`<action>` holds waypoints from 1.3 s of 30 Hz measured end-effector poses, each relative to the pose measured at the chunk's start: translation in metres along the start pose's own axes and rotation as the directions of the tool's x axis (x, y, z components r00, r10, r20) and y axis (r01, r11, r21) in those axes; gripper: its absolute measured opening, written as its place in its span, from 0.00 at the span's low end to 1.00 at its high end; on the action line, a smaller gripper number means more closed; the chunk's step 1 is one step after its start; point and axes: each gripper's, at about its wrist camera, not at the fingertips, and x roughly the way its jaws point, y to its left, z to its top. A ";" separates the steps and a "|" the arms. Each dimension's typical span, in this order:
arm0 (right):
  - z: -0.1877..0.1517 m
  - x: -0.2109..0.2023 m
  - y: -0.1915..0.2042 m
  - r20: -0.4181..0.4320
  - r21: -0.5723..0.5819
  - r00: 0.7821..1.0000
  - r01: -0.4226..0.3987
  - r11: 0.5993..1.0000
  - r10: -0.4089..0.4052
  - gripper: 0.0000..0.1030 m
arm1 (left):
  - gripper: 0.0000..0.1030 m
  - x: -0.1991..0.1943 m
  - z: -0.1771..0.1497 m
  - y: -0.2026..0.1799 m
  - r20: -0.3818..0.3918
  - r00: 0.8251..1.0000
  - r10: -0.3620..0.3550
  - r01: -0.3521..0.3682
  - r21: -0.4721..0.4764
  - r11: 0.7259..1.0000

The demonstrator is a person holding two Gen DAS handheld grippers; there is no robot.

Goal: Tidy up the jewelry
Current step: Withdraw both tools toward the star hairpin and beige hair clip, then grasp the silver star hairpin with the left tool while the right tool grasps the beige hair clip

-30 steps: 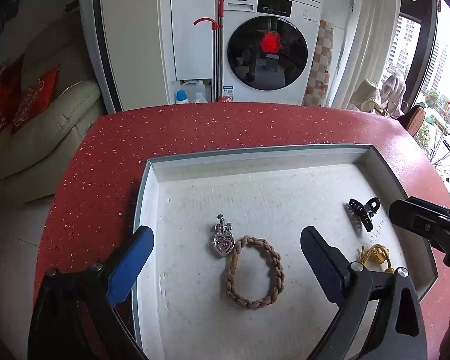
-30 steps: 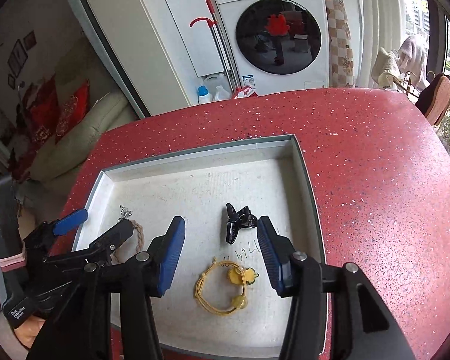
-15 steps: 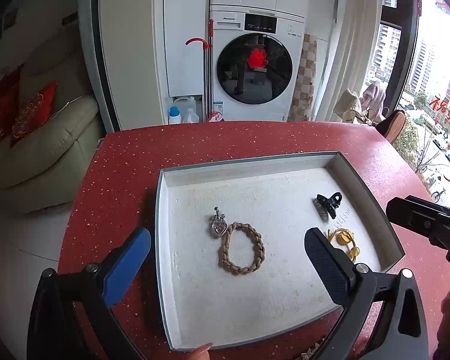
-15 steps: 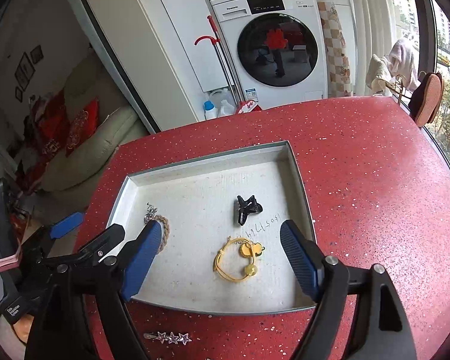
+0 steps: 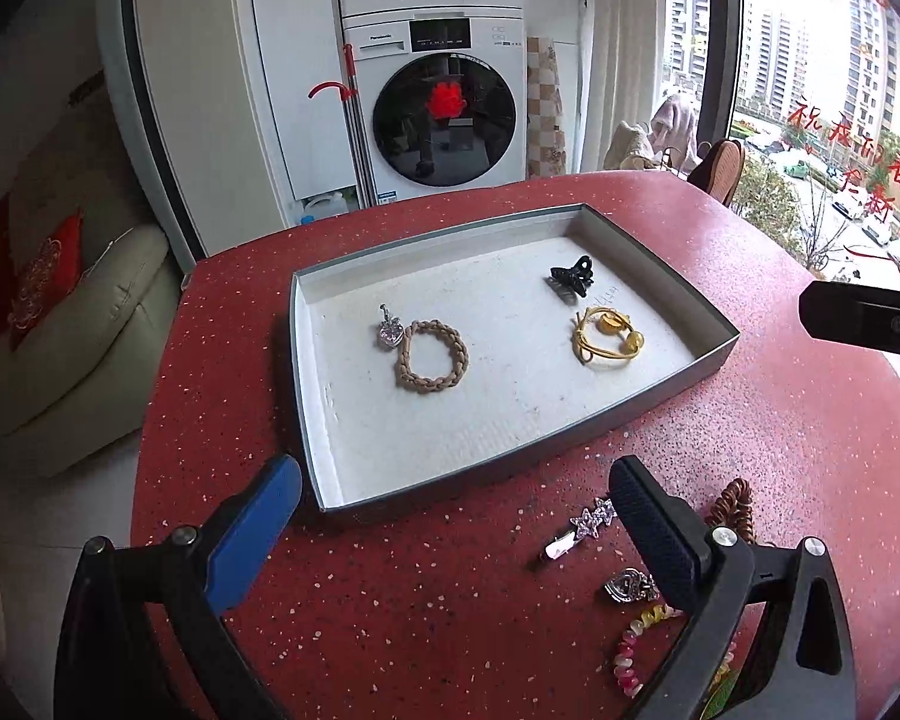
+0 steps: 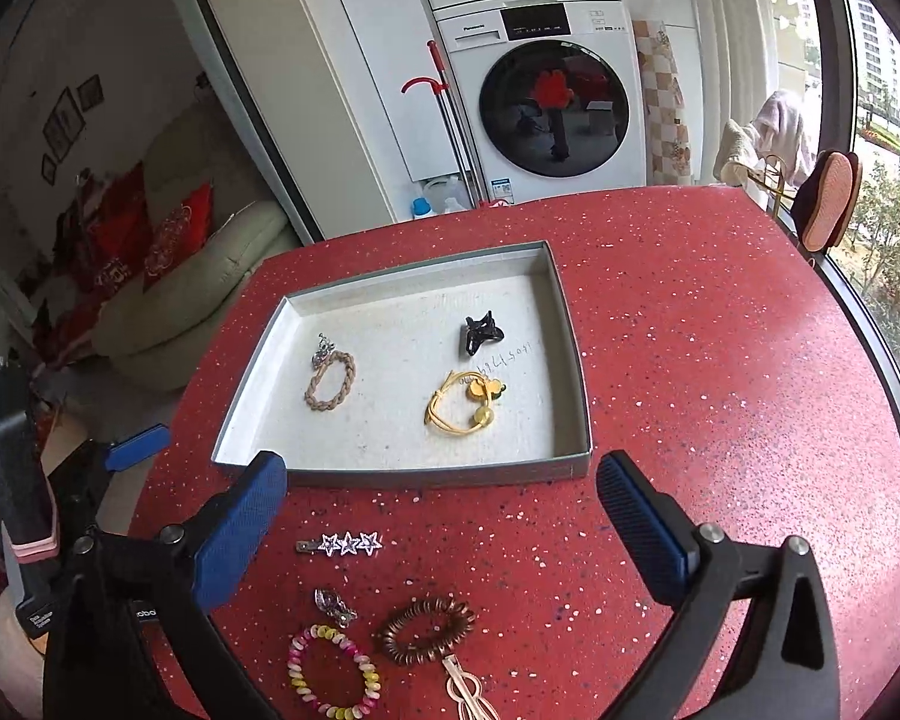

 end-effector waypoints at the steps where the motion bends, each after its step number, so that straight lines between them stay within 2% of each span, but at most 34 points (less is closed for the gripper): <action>1: -0.006 -0.001 0.001 -0.010 -0.006 1.000 0.005 1.000 -0.005 1.00 | 1.00 0.000 -0.006 -0.003 -0.008 1.000 -0.006 0.006 0.012 1.000; 7: -0.041 -0.002 0.001 -0.083 -0.035 0.996 0.039 0.999 -0.042 1.00 | 1.00 0.010 -0.024 -0.017 -0.065 0.996 -0.060 0.063 0.048 0.997; 18: -0.091 0.008 -0.007 -0.186 -0.079 0.976 0.104 0.991 -0.117 1.00 | 1.00 0.035 -0.031 -0.031 -0.124 0.989 -0.080 0.089 0.070 0.994; 20: -0.095 0.010 -0.008 -0.192 -0.086 0.973 0.112 0.990 -0.127 0.94 | 1.00 0.038 -0.031 -0.035 -0.126 0.988 -0.084 0.094 0.078 0.993; 24: -0.100 0.015 -0.008 -0.207 -0.099 0.969 0.116 0.988 -0.134 0.91 | 1.00 0.045 -0.030 -0.040 -0.136 0.988 -0.077 0.089 0.084 0.992; 26: -0.101 0.018 -0.006 -0.216 -0.107 0.968 0.110 0.988 -0.131 0.80 | 1.00 0.047 -0.029 -0.041 -0.140 0.987 -0.077 0.089 0.082 0.993; 33: -0.105 0.029 0.010 -0.223 -0.167 0.965 0.100 0.981 -0.137 0.64 | 1.00 0.051 -0.029 -0.043 -0.147 0.986 -0.078 0.091 0.082 0.992; 35: -0.107 0.032 0.014 -0.224 -0.190 0.964 0.100 0.977 -0.142 0.55 | 1.00 0.054 -0.029 -0.045 -0.163 0.983 -0.078 0.093 0.085 0.992; 39: -0.111 0.033 0.022 -0.209 -0.248 0.962 0.123 0.961 -0.177 0.50 | 0.94 0.055 -0.029 -0.048 -0.163 0.983 -0.087 0.103 0.093 0.990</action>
